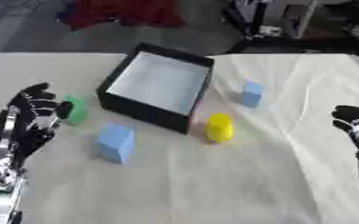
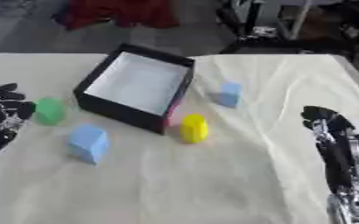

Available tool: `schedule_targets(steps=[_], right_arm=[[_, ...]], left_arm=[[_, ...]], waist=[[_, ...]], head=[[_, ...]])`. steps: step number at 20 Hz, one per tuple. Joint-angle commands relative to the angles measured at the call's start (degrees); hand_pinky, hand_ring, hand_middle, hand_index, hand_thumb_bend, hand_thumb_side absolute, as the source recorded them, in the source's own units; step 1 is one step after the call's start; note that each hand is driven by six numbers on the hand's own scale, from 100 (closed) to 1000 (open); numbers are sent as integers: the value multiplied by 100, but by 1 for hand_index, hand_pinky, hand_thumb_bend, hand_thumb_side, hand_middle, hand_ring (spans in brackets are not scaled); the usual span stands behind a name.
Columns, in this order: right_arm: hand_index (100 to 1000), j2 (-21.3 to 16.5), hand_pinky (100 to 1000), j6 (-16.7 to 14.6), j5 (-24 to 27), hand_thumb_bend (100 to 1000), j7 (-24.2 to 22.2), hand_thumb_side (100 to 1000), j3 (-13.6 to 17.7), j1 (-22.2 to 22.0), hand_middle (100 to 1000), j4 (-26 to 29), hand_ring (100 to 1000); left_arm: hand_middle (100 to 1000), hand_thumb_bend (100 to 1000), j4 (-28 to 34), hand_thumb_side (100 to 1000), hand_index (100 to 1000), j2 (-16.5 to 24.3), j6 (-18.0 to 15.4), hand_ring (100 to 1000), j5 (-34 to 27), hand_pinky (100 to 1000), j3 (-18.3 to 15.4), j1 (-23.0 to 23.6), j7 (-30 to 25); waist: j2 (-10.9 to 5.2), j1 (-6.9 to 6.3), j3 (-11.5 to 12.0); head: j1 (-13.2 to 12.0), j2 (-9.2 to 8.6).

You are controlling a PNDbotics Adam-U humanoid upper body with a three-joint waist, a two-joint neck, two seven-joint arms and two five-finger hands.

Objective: Pick up objects on the table and place them in the box.

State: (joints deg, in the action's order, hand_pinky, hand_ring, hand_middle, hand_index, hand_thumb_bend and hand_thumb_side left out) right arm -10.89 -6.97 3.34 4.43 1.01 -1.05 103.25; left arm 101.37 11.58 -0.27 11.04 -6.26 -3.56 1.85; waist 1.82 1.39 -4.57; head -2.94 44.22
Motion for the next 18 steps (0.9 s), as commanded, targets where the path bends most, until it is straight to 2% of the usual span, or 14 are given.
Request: schedule_targets(steps=[1,11,15,18], right_arm=[[698,-83,825,-7,21,100,-14,616,4,39,710,59,792],[698,-74,824,-8,16,100,-7,615,11,40,710,59,792],[697,-99,824,-4,2,100,-11,616,11,28,710,52,792],[697,-144,824,-4,-13,100,-3,617,19,19,710,48,792]], left_arm=[[628,748,70,589,816,121,-7,646,4,645,4,-46,2],[633,751,78,586,819,155,4,651,42,649,-6,-51,-5],[675,777,180,572,850,637,86,684,350,678,-25,-160,-203],[696,785,149,562,865,1102,205,699,637,698,139,-309,-481]], waist=[[-126,43,3],[-115,42,-4],[-125,13,-23],[-140,-55,-36]], head=[[-27,-10],[-28,-10],[-50,-10],[-22,-10]])
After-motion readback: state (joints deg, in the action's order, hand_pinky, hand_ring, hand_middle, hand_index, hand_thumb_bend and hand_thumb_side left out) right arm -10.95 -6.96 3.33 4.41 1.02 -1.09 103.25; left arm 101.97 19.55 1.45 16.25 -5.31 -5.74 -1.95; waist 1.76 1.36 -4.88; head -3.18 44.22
